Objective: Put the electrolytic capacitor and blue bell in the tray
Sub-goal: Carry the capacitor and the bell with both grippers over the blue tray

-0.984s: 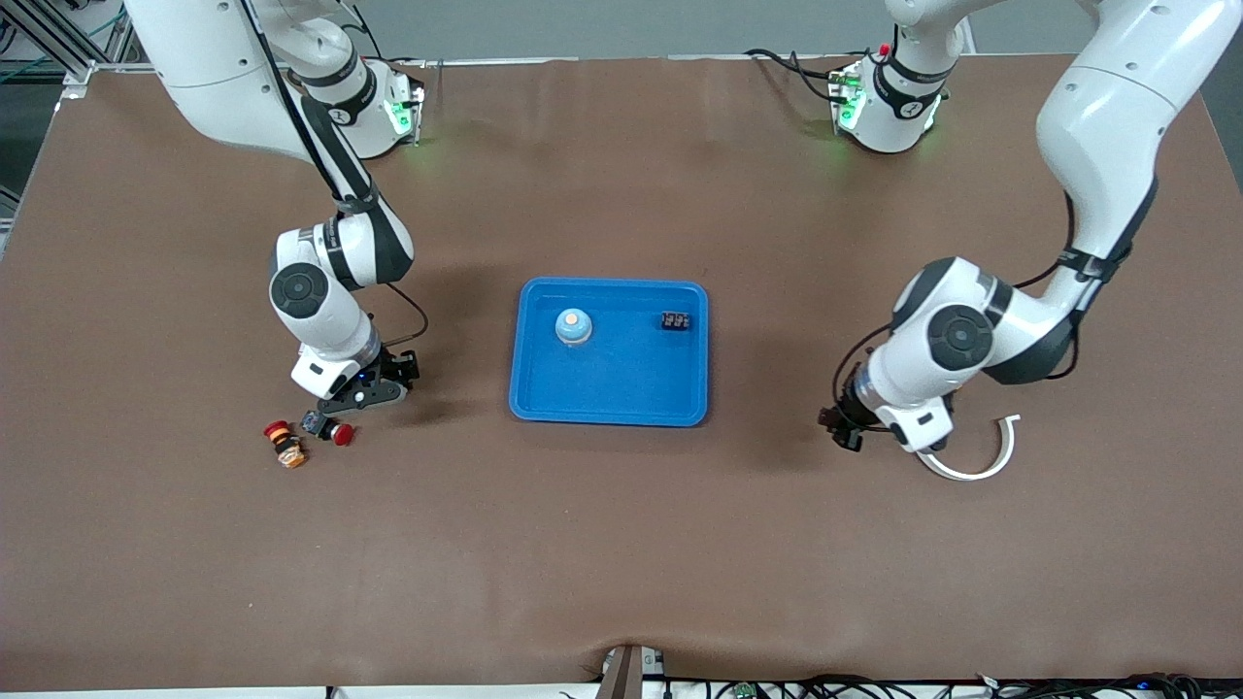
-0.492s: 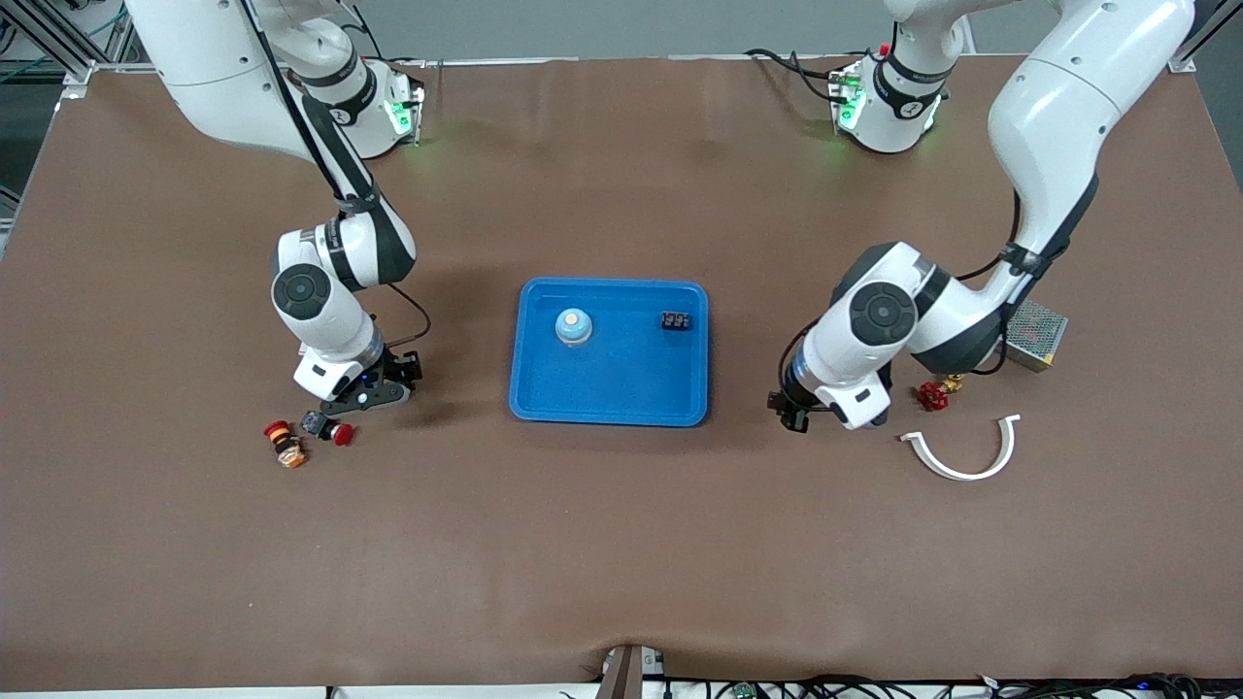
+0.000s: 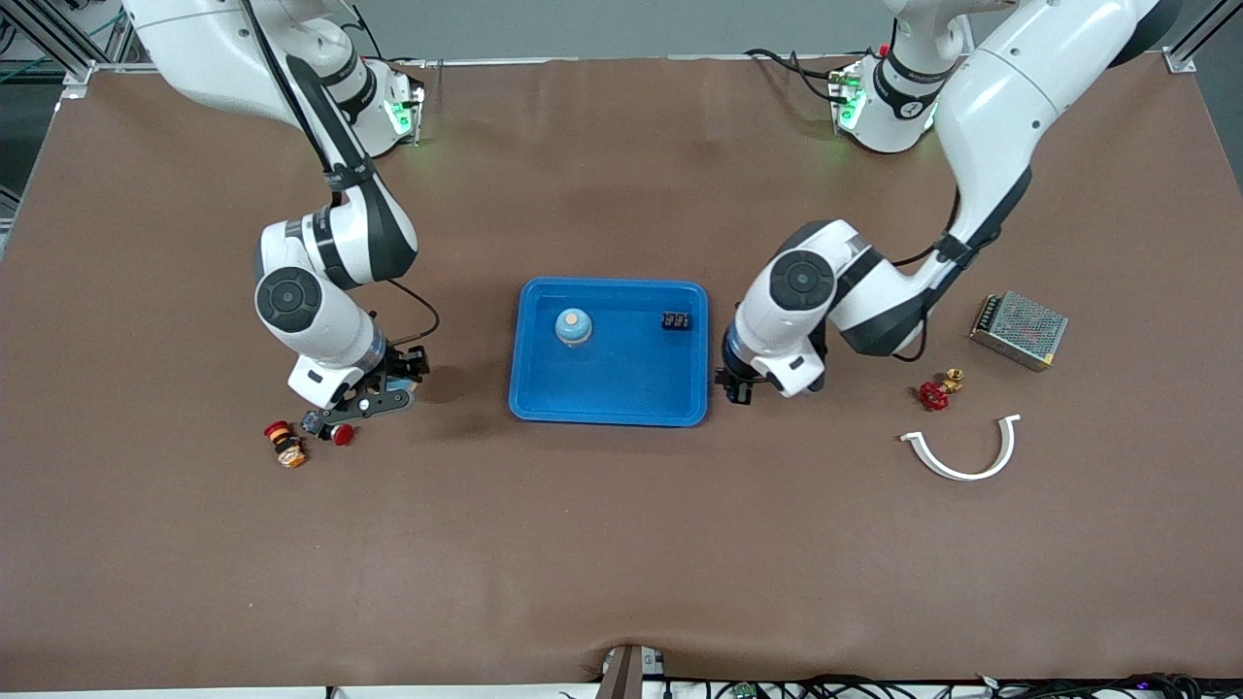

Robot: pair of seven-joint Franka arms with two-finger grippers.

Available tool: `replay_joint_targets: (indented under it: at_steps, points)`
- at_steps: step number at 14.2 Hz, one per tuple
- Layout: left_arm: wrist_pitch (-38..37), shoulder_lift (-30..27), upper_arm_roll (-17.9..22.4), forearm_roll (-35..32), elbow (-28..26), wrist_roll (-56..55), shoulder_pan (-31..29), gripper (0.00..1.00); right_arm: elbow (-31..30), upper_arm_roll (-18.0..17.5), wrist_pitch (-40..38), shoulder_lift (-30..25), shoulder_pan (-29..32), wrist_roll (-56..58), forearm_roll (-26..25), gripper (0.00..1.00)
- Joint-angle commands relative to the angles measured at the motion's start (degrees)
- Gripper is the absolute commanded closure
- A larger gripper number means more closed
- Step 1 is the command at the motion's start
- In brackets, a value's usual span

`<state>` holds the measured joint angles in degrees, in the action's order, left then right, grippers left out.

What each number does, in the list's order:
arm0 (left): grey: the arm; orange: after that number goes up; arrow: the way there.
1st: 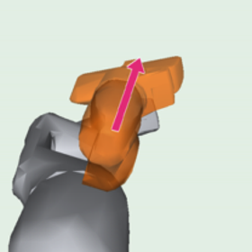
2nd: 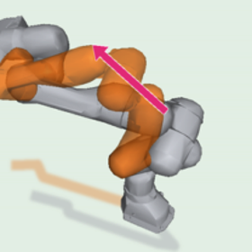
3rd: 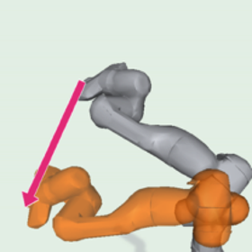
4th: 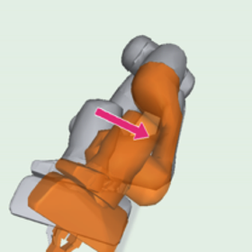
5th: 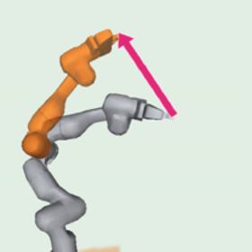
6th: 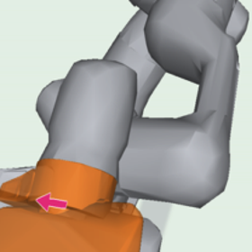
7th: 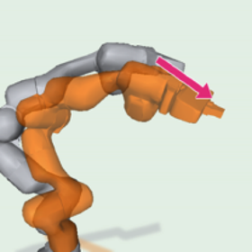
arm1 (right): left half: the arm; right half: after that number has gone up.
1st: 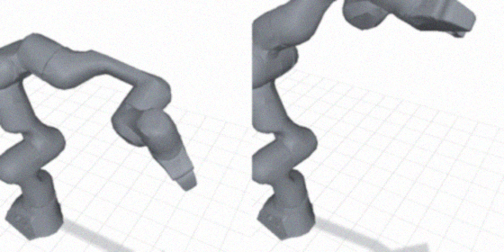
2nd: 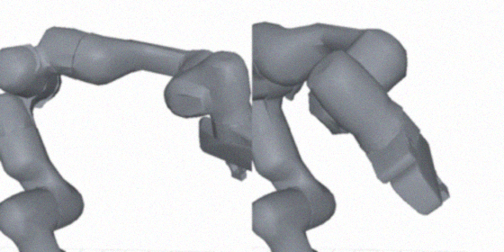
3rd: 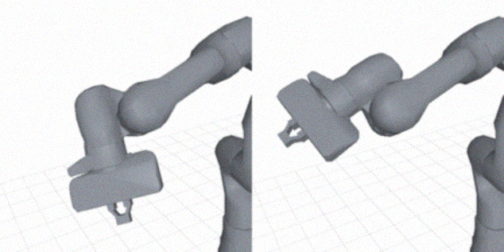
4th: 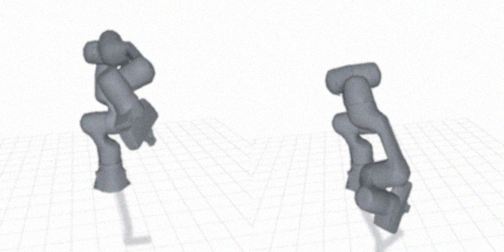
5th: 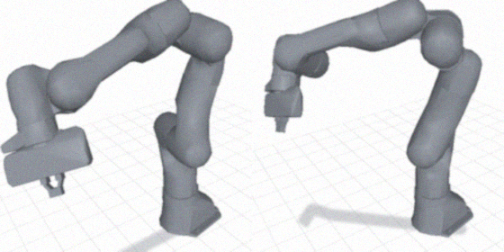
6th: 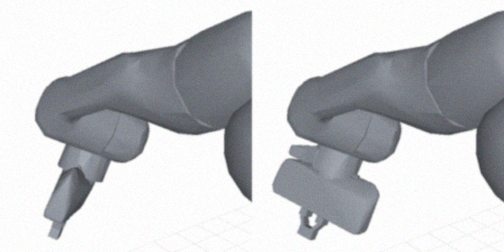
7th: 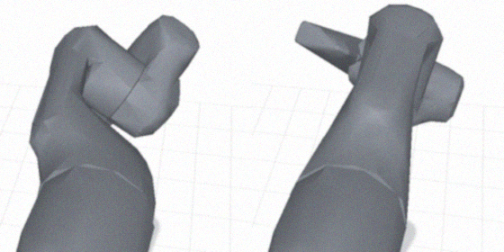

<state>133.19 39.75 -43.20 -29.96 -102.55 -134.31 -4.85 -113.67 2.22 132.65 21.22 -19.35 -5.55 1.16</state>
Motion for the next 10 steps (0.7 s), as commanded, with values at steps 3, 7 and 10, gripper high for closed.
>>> replay_joint_targets:
  at_steps: [3,7,10]
  points:
    - [4.26,1.38,2.06,0.26,0.42,-4.90,5.62,1.00,6.34,-0.12,-2.57,0.75,-6.03,-14.89,1.66,0.55]
    - [6.55,1.99,5.57,0.26,0.42,-7.10,10.81,1.00,11.62,-0.12,-2.04,4.78,-11.31,-26.68,1.66,0.55]
    - [8.05,2.70,7.86,0.34,0.51,-8.25,14.15,1.00,15.05,-0.12,-1.43,8.38,-14.04,-32.31,1.66,0.55]
